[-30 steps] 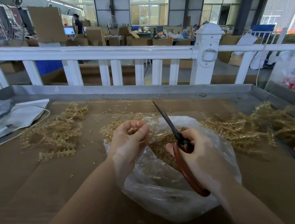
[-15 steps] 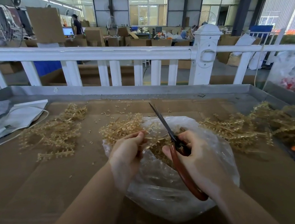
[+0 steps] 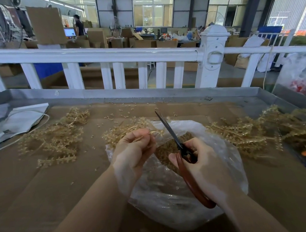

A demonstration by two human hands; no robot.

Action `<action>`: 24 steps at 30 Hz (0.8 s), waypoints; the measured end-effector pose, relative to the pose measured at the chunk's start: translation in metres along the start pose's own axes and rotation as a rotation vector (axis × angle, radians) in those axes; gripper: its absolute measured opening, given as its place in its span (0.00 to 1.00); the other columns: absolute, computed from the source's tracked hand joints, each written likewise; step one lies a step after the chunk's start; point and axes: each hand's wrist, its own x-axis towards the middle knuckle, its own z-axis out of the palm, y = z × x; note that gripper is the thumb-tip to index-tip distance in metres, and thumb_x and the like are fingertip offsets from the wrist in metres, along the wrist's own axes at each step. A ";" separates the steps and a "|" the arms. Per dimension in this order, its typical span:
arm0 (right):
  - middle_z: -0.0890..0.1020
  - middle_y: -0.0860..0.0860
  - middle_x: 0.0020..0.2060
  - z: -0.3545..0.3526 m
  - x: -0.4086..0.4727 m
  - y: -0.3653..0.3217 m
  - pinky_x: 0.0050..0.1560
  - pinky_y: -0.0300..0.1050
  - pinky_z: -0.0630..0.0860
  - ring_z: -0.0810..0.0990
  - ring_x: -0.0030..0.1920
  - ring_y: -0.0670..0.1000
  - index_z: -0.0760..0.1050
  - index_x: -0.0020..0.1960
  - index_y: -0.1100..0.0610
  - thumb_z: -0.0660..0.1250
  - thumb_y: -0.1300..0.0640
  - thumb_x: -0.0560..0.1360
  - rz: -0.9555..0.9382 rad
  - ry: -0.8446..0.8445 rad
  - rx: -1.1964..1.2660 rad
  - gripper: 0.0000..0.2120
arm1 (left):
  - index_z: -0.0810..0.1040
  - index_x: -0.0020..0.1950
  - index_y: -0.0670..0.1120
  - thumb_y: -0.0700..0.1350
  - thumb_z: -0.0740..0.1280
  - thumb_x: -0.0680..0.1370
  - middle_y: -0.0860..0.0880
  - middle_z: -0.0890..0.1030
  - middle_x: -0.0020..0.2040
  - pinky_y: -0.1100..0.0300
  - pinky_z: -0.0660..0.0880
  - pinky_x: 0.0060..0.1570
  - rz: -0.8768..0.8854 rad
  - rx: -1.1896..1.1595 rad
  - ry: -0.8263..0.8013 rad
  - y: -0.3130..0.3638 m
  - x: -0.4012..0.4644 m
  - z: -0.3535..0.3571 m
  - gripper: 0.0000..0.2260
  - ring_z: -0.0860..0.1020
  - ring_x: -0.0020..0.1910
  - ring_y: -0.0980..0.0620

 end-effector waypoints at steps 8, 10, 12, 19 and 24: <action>0.79 0.42 0.36 -0.001 -0.002 0.000 0.35 0.30 0.71 0.77 0.39 0.38 0.72 0.46 0.46 0.69 0.42 0.72 -0.002 -0.034 -0.092 0.10 | 0.81 0.45 0.44 0.26 0.66 0.71 0.53 0.81 0.30 0.66 0.77 0.30 0.125 0.025 0.041 -0.003 0.001 0.000 0.14 0.82 0.32 0.58; 0.79 0.43 0.37 -0.003 -0.002 0.000 0.39 0.35 0.74 0.78 0.39 0.40 0.72 0.46 0.46 0.68 0.41 0.72 -0.008 -0.072 -0.117 0.10 | 0.80 0.45 0.44 0.25 0.65 0.72 0.53 0.81 0.29 0.66 0.77 0.30 0.161 0.006 0.048 -0.003 0.001 0.001 0.15 0.82 0.32 0.59; 0.80 0.43 0.37 -0.004 -0.004 -0.001 0.42 0.40 0.77 0.78 0.39 0.40 0.72 0.45 0.46 0.67 0.41 0.72 -0.025 -0.101 -0.126 0.10 | 0.80 0.45 0.43 0.24 0.64 0.72 0.52 0.80 0.29 0.65 0.78 0.30 0.181 -0.029 0.051 -0.001 0.002 -0.001 0.15 0.82 0.32 0.58; 0.77 0.39 0.35 -0.003 -0.008 -0.005 0.34 0.29 0.70 0.76 0.38 0.37 0.70 0.42 0.46 0.67 0.40 0.72 -0.104 -0.112 -0.181 0.11 | 0.80 0.45 0.41 0.23 0.65 0.69 0.51 0.82 0.31 0.64 0.78 0.30 0.197 -0.107 0.033 0.001 0.006 -0.008 0.15 0.83 0.33 0.55; 0.73 0.42 0.27 0.000 -0.012 -0.003 0.34 0.29 0.69 0.75 0.37 0.37 0.67 0.43 0.45 0.68 0.41 0.72 -0.241 -0.033 -0.305 0.12 | 0.81 0.45 0.41 0.22 0.65 0.68 0.44 0.81 0.39 0.63 0.78 0.30 0.192 -0.102 0.024 0.000 0.006 -0.010 0.16 0.84 0.34 0.50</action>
